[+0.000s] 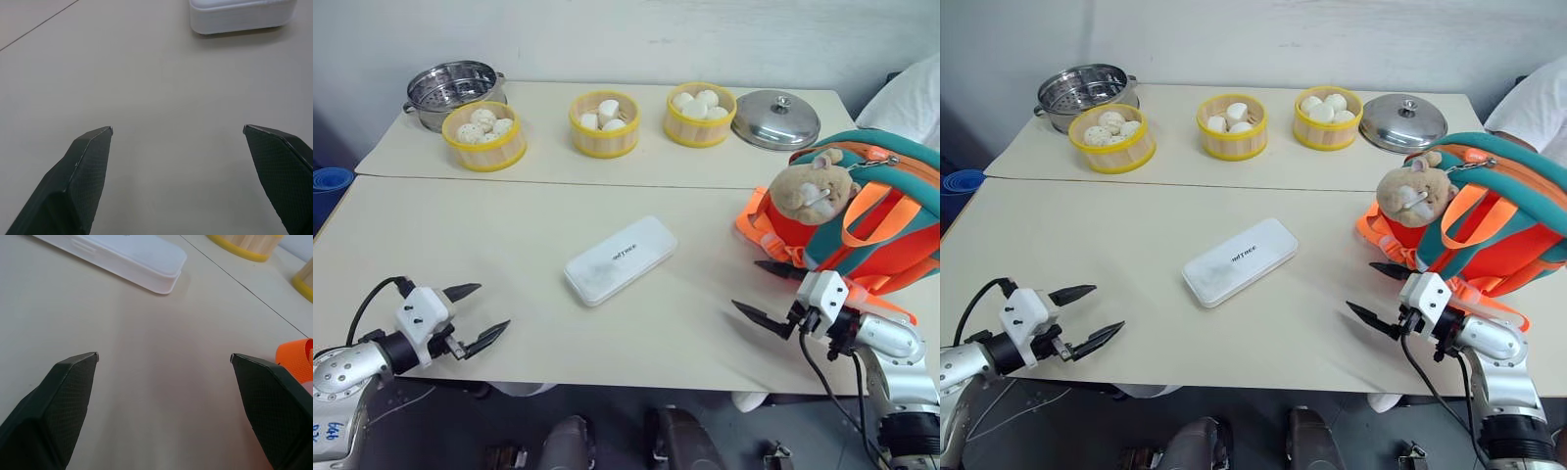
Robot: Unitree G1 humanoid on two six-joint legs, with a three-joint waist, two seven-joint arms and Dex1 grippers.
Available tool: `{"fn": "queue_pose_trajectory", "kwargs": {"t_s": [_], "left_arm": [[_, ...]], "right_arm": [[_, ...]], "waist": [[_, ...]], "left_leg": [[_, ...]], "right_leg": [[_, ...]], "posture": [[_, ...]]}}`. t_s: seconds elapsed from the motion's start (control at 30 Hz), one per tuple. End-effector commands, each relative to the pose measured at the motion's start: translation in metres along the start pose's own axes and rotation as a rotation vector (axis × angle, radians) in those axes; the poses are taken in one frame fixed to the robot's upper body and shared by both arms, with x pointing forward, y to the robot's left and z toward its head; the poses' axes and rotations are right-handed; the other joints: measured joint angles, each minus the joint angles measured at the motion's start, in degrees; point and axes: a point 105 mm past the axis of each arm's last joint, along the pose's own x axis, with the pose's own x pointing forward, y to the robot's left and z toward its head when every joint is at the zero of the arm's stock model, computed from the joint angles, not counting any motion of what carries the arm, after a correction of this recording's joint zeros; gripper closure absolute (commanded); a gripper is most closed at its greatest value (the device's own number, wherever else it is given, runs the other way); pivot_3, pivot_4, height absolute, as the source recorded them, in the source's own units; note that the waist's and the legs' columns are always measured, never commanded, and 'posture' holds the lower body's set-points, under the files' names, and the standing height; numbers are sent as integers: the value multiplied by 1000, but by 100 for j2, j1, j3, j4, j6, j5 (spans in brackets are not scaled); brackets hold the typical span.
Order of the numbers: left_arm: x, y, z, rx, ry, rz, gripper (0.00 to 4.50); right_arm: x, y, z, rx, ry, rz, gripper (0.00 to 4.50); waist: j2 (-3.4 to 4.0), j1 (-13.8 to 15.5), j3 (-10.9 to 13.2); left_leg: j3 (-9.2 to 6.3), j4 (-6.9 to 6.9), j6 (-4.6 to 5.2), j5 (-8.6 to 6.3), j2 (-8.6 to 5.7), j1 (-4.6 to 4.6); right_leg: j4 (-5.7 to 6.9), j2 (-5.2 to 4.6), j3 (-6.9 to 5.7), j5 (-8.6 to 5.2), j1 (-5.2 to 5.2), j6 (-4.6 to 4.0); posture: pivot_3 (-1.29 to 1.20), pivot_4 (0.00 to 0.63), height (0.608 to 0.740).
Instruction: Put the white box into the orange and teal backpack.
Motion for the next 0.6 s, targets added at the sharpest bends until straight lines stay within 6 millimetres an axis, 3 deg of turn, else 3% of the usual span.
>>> {"fn": "queue_pose_trajectory", "kwargs": {"t_s": [0.03,0.17,0.27,0.33,0.4,0.5,0.6], "left_arm": [[-2,5,11,86,-22,20,0],[1,11,13,8,-32,48,0],[10,17,30,-10,-75,59,186],[20,15,43,-44,-96,29,606],[26,14,42,-61,-45,7,1185],[35,10,36,-77,47,-6,2136],[45,0,35,-109,73,-38,3028]], "right_arm": [[3,3,15,-5,-34,23,64],[8,3,26,-3,-53,25,64],[41,-17,56,23,-82,-23,233],[66,-21,75,50,-40,29,678],[82,-22,83,66,4,50,1290],[109,-34,89,5,44,1,2363],[133,-52,83,-29,98,-81,3351]], "waist": [[0,-1,0],[0,6,0],[-1,-45,1],[1,-111,2],[-1,-116,0],[-8,-119,-4],[-9,-126,-4]], "left_leg": [[0,0,0,0,0,0],[-1,8,0,1,-1,0],[1,19,2,4,-1,1],[0,21,0,19,-2,1],[-7,18,-15,36,-2,-1],[-30,-13,-38,41,-2,0],[-21,-10,-60,53,-4,-46]], "right_leg": [[1,0,0,0,0,0],[10,0,0,0,0,0],[24,-1,4,0,0,0],[32,-4,5,7,-4,-1],[42,-5,0,13,-14,-8],[41,-1,-23,2,-17,-27],[56,0,-20,-1,-71,-31]], "posture": [[0,150,740],[0,150,740],[0,150,740],[0,150,740],[0,150,740],[0,150,740],[0,150,740]]}}
